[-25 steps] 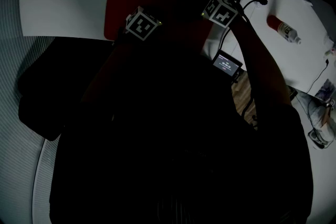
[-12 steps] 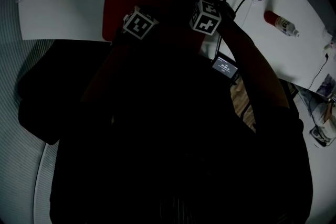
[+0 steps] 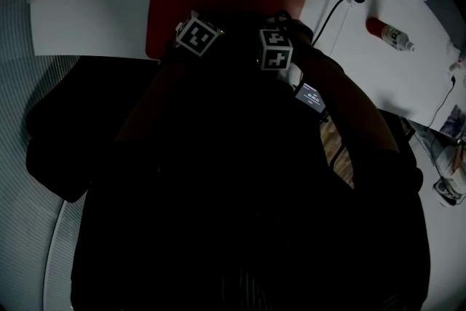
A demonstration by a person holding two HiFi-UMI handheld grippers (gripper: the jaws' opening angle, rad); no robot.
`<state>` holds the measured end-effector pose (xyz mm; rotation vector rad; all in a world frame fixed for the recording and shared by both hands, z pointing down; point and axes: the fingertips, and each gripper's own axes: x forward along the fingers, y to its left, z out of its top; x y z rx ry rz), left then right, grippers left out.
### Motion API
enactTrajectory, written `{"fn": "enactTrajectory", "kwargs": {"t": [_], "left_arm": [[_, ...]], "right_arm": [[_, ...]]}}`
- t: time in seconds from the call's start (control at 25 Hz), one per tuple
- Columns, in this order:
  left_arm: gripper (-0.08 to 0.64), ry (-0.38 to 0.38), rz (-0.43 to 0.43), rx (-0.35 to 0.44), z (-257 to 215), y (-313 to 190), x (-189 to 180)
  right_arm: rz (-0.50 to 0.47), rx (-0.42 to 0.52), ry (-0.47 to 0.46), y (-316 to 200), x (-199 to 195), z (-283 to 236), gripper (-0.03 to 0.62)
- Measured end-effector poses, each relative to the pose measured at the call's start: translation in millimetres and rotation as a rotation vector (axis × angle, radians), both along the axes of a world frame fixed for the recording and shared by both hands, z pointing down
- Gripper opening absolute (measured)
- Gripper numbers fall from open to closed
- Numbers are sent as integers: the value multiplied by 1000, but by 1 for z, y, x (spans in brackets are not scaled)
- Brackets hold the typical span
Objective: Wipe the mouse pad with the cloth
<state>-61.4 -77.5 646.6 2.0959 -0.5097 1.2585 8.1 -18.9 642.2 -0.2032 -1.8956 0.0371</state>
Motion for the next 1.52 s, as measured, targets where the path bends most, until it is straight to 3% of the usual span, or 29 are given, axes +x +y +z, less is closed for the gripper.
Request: {"fn": "enactTrajectory", "kwargs": {"t": [0.28, 0.36, 0.48, 0.64, 0.76, 0.92, 1.0, 1.08, 1.2, 1.28, 1.36, 1.52], "left_arm": [[8, 17, -4, 5, -1, -1, -1], [6, 15, -5, -3, 1, 1, -3], [8, 27, -4, 14, 0, -3, -2], [8, 21, -2, -3, 0, 1, -2], [8, 27, -2, -7, -1, 2, -3], [8, 34, -3, -3, -3, 1, -1], [6, 31, -10, -9, -3, 2, -3], [6, 27, -16, -4, -2, 1, -4], [8, 17, -4, 11, -1, -2, -2], [6, 12, -1, 0, -1, 3, -2], [8, 0, -6, -7, -1, 5, -6], [6, -15, -3, -14, -2, 3, -4]], "right_arm": [[357, 107, 31, -134, 66, -5, 84], [411, 107, 17, -146, 72, -4, 84], [428, 157, 68, -145, 68, -9, 72], [381, 88, 56, -97, 45, -4, 71], [271, -15, -5, -30, 13, -4, 77], [66, -90, 3, 42, -12, -5, 78], [-20, -104, -6, 59, -19, -5, 78], [-46, -103, -27, 58, -16, -1, 78], [50, -19, -60, 13, 2, 0, 78], [211, 10, -86, -29, 19, -3, 80], [351, 39, -52, -63, 44, -4, 80], [402, 94, 22, -97, 78, -5, 84]]}}
